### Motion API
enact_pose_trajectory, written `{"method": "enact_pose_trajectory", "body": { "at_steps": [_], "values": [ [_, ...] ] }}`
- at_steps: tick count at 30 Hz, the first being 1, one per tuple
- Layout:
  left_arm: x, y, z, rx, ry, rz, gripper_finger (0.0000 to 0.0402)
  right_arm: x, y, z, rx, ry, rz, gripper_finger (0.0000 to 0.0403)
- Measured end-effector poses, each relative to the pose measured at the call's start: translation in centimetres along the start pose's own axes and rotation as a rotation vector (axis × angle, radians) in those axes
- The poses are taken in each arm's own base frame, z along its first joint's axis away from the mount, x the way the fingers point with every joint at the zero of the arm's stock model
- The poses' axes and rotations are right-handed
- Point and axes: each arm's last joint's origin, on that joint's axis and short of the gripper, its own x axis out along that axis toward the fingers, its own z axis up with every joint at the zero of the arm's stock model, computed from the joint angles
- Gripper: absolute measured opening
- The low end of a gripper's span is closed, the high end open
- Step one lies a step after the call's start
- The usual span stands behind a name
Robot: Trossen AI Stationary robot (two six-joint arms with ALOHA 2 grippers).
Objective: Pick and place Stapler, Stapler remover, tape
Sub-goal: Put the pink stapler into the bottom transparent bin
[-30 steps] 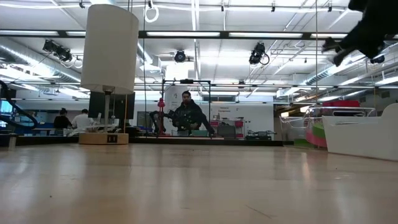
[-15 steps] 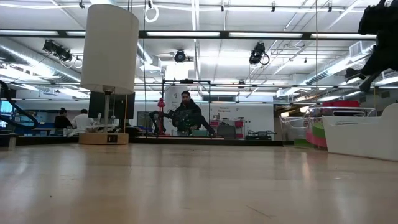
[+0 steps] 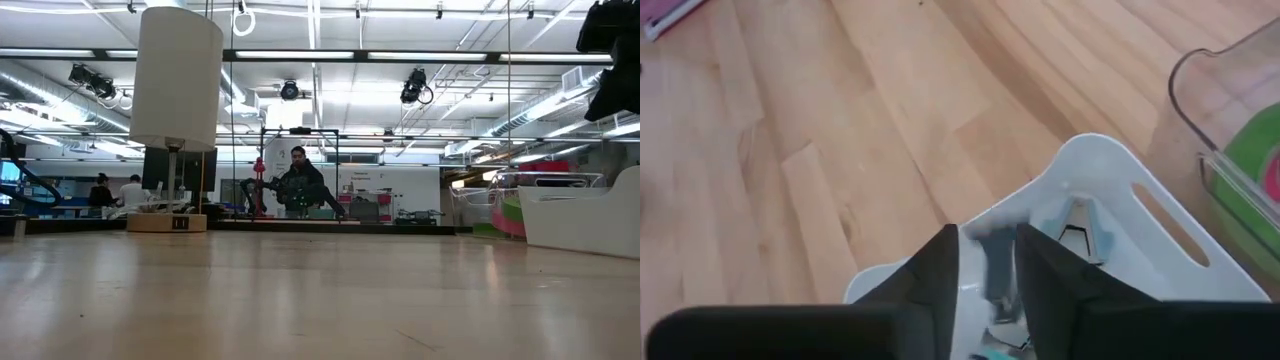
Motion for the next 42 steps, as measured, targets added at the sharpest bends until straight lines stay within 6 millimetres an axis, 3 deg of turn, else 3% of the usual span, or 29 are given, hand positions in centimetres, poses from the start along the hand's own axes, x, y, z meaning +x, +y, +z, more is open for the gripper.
{"method": "enact_pose_trajectory", "body": {
  "at_steps": [14, 23, 28, 33, 37, 42],
  "values": [
    [0.0, 0.0, 0.0, -0.036, 0.001, 0.0, 0.0034, -0.1, 1.0, 0.7, 0.005, -0.055, 0.099, 0.0109],
    [-0.1, 0.0, 0.0, -0.083, 0.017, -0.017, 0.0026, 0.2, 5.4, 3.1, -0.139, -0.197, 0.408, 0.0109],
    [-0.2, 0.4, 0.2, -0.067, -0.01, 0.002, 0.0017, 2.0, 8.0, 3.5, -0.217, -0.153, 0.464, 0.0109],
    [-0.6, 2.0, 0.1, -0.066, 0.096, -0.088, 0.0009, 4.4, 9.9, 2.7, -0.277, -0.047, 0.419, 0.0109],
    [-2.0, 4.3, -1.7, -0.188, 0.202, -0.141, 0.0004, 6.0, 11.2, 2.0, -0.313, 0.011, 0.404, 0.0109],
    [-4.1, 7.1, -6.6, -0.427, 0.363, -0.138, 0.0004, 7.1, 12.6, 1.2, -0.344, 0.051, 0.42, 0.0109]
  ]
}}
